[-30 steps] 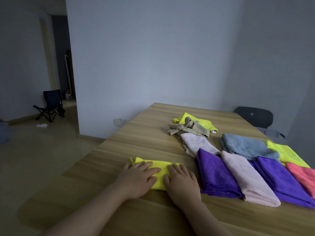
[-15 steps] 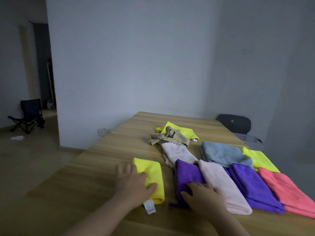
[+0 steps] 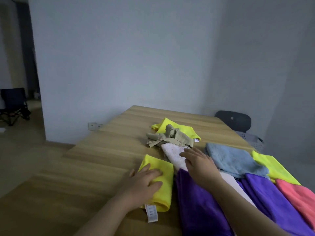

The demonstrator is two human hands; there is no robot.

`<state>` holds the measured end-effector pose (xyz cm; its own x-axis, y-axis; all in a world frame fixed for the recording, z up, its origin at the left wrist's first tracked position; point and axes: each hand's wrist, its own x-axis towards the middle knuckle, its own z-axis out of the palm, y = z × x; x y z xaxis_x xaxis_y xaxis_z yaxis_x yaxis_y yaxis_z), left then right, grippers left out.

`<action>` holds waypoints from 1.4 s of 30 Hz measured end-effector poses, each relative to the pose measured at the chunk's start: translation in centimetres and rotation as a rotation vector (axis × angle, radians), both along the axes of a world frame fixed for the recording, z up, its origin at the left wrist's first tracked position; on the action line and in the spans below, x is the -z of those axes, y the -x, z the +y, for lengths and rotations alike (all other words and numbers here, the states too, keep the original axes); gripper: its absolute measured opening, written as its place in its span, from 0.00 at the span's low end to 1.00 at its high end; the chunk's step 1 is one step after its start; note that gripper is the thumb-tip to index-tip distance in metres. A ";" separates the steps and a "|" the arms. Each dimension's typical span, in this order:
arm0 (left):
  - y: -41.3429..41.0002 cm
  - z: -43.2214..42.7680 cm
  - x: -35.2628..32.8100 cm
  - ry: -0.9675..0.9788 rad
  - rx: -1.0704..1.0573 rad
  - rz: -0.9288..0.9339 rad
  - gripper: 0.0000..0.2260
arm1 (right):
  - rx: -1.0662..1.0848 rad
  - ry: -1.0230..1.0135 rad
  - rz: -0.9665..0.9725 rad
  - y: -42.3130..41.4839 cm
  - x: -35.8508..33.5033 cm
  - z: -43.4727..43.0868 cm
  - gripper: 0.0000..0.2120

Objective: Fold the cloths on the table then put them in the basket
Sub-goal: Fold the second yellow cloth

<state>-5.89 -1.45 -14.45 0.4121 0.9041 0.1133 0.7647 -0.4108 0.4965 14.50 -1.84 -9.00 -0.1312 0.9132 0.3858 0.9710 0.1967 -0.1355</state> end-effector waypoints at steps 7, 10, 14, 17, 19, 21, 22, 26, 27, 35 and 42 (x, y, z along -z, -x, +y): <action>0.5 2.0 0.1 0.065 -0.004 -0.013 0.16 | 0.177 0.500 -0.118 0.3 2.3 4.1 0.23; -0.2 1.8 0.0 0.068 -0.003 0.020 0.17 | 0.284 0.471 -0.127 0.5 2.4 4.8 0.24; -0.8 1.6 -0.2 0.074 0.049 0.057 0.18 | 0.269 0.439 0.056 1.0 1.9 4.9 0.23; -0.7 1.4 -0.5 0.058 0.069 0.099 0.19 | 0.268 0.202 0.117 0.3 1.2 3.7 0.19; -0.8 1.1 -0.5 0.033 0.056 0.126 0.19 | 0.277 0.094 0.022 -0.7 0.9 2.5 0.19; -0.9 0.5 -0.7 0.009 0.034 0.120 0.18 | 0.306 0.118 -0.033 -1.8 0.5 1.5 0.19; -0.9 0.2 -1.0 -0.005 0.018 0.099 0.18 | 0.326 0.148 -0.031 -2.3 0.3 1.0 0.20; -1.0 -0.2 -3.4 -0.170 -0.071 -0.069 0.16 | 0.355 0.117 0.002 -4.5 -0.6 0.0 0.19; -1.2 0.0 -4.0 -0.229 -0.072 -0.107 0.16 | 0.354 0.076 0.023 -4.8 -0.7 0.1 0.19; -6.2 8.3 -7.5 -0.188 -0.165 -0.307 0.17 | 0.442 0.136 0.179 -6.4 3.4 1.6 0.16; -12.5 16.5 -4.1 -0.136 -0.280 0.098 0.30 | 0.463 0.046 0.149 -6.6 4.7 2.5 0.18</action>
<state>6.62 15.05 -10.35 0.1642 0.9632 0.2129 0.8986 -0.2351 0.3704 21.08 0.68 -13.66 0.3463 0.8792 0.3271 0.9245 -0.2607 -0.2782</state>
